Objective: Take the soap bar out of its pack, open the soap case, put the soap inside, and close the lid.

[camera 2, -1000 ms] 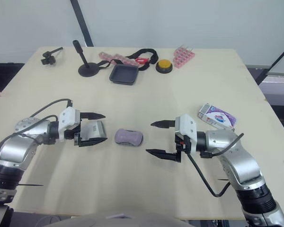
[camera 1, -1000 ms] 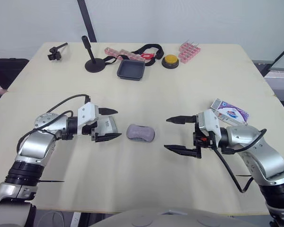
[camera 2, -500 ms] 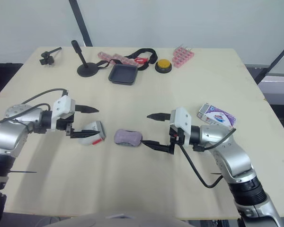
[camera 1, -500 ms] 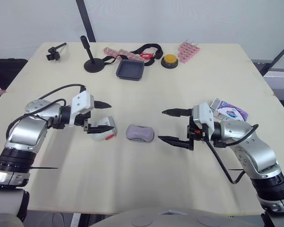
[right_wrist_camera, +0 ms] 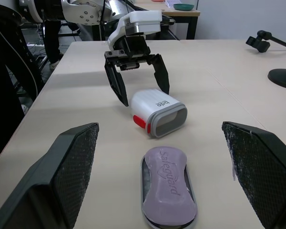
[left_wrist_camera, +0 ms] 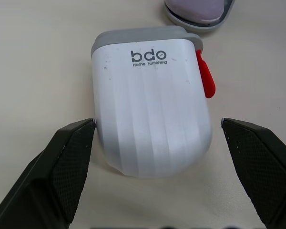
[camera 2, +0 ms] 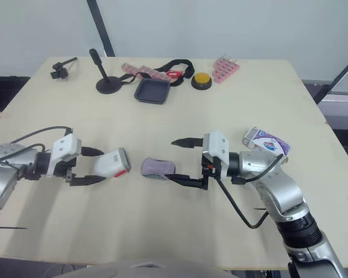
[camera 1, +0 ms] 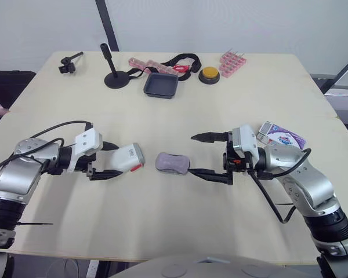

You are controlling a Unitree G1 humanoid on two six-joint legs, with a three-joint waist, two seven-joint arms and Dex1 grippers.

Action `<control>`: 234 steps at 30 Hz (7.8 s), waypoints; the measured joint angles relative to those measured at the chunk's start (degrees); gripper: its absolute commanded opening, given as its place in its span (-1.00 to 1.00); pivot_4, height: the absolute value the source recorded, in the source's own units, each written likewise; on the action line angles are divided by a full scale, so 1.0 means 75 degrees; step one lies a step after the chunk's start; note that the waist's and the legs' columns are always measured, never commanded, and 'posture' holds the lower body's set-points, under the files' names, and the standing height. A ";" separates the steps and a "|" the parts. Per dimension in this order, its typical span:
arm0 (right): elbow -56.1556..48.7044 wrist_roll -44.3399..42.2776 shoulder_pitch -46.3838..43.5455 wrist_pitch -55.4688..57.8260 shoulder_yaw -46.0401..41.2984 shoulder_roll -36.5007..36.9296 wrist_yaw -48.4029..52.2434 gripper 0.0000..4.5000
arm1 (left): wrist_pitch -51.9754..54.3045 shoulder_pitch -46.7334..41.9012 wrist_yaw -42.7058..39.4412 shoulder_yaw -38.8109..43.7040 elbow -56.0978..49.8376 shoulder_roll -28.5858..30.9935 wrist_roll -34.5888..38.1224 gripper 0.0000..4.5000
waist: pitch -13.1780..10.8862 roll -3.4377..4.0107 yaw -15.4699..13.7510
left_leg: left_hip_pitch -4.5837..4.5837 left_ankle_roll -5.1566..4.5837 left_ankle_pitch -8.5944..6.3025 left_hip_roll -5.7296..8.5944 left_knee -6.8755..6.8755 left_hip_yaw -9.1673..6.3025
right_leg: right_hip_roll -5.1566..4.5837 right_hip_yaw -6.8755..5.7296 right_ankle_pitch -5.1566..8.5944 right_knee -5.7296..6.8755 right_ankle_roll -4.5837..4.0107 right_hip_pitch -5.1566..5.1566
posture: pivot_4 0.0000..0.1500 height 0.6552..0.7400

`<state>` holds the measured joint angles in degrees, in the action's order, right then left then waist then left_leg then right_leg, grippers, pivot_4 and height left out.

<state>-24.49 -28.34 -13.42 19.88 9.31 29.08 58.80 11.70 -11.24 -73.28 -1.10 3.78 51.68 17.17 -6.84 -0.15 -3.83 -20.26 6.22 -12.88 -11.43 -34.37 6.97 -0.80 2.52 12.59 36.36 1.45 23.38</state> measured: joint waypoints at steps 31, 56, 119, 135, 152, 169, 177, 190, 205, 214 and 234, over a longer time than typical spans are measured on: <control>0.0071 0.0448 0.0029 -0.0201 0.0259 0.0071 -0.0122 0.99 | -0.0450 -0.0290 0.0386 -0.0458 0.0621 -0.0759 -0.0743 1.00 | 0.0001 -0.0001 -0.0010 | 0.0000 0.0000 0.0001 0.0000 0.0000 0.0000 | 0.0000 0.0001 0.0000 0.0002 0.0000 -0.0001 | 1.00 1.00; 0.0079 0.0598 -0.0126 0.0281 0.0469 0.0450 -0.0166 1.00 | -0.0518 -0.0179 0.0138 -0.0440 0.0304 -0.0840 -0.0647 0.55 | 0.0001 -0.0001 -0.0007 | 0.0001 0.0000 0.0001 0.0000 0.0000 0.0000 | 0.0001 0.0001 0.0000 0.0001 0.0000 -0.0001 | 1.00 1.00; 0.2930 0.3560 -0.3406 0.2291 0.3651 -0.0914 0.0039 0.76 | -0.2180 0.0989 0.0507 0.0080 -0.0618 -0.0645 -0.0431 0.55 | 0.0002 -0.0004 0.0103 | 0.0025 0.0020 0.0015 -0.0003 0.0000 0.0002 | 0.0006 0.0003 -0.0002 0.0032 -0.0004 -0.0001 | 1.00 1.00; 0.2779 0.3613 -0.3286 0.2182 0.3567 -0.0756 -0.0053 0.13 | -0.2173 0.0848 0.0424 0.0076 -0.0610 -0.0640 -0.0426 0.55 | 0.0003 -0.0005 0.0042 | 0.0056 0.0021 0.0020 -0.0001 0.0000 0.0002 | 0.0002 0.0002 -0.0003 0.0035 -0.0007 -0.0010 | 1.00 1.00; 0.0706 0.3383 -0.1906 0.2531 0.2452 0.1897 0.0462 0.13 | -0.2161 0.0331 0.0020 -0.0419 -0.0572 -0.0950 -0.0436 0.55 | 0.0000 0.0000 -0.0071 | 0.0034 0.0021 0.0019 -0.0004 0.0013 0.0005 | 0.0007 0.0007 -0.0003 0.0020 -0.0007 -0.0008 | 1.00 1.00; -0.0795 0.2429 -0.1850 0.3377 0.1632 0.2475 0.0645 0.13 | -0.2513 -0.1068 -0.0259 -0.1573 0.0510 -0.2161 -0.0749 0.55 | -0.0003 0.0004 -0.0089 | 0.0033 0.0015 0.0023 -0.0004 0.0011 0.0008 | 0.0009 0.0016 -0.0003 0.0026 -0.0007 -0.0008 | 1.00 1.00; -0.0837 0.2341 -0.1985 0.3461 0.1653 0.2456 0.0549 0.13 | -0.2570 -0.1331 -0.0290 -0.1759 0.0717 -0.2473 -0.0754 0.55 | -0.0003 0.0004 -0.0102 | 0.0032 0.0014 0.0024 -0.0002 0.0010 0.0008 | 0.0006 0.0016 -0.0003 0.0026 -0.0007 -0.0009 | 1.00 1.00; -0.0503 0.2563 -0.2332 0.3276 0.2367 0.2132 0.0378 0.13 | -0.2609 -0.1682 -0.0278 -0.2103 0.1019 -0.2950 -0.0937 0.55 | -0.0003 0.0004 -0.0102 | 0.0031 0.0012 0.0025 -0.0002 0.0008 0.0008 | 0.0007 0.0016 -0.0003 0.0029 -0.0008 -0.0009 | 1.00 1.00; -0.0363 0.2976 -0.2835 0.3213 0.2826 0.2070 0.0421 0.13 | -0.2558 -0.2094 -0.0136 -0.2294 0.1288 -0.3440 -0.1343 0.55 | -0.0003 0.0004 -0.0101 | 0.0028 0.0011 0.0025 -0.0002 0.0007 0.0008 | 0.0007 0.0017 -0.0003 0.0031 -0.0008 -0.0009 | 1.00 1.00; -0.0165 0.3348 -0.3144 0.3248 0.3136 0.1774 0.0348 0.13 | -0.2593 -0.2408 0.0032 -0.2433 0.1599 -0.3856 -0.1576 0.55 | -0.0003 0.0004 -0.0097 | 0.0029 0.0009 0.0026 -0.0002 0.0005 0.0007 | 0.0007 0.0018 -0.0003 0.0036 -0.0008 -0.0009 | 1.00 1.00; -0.0175 0.2635 -0.2140 0.1945 0.1407 0.2657 0.0906 0.98 | -0.2655 -0.2025 -0.0004 -0.2406 0.1455 -0.3533 -0.1613 0.55 | -0.0004 0.0006 -0.0115 | 0.0024 0.0007 0.0026 -0.0002 0.0002 0.0007 | 0.0004 0.0016 -0.0004 0.0033 -0.0008 -0.0009 | 1.00 1.00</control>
<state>-25.80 -8.58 -29.46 34.47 19.86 49.01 65.59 -8.21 -26.42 -73.31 -19.14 14.69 25.19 5.08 -6.88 -0.11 -4.69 -20.08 6.28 -12.68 -11.44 -34.36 7.02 -0.77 2.64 12.56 36.60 1.39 23.31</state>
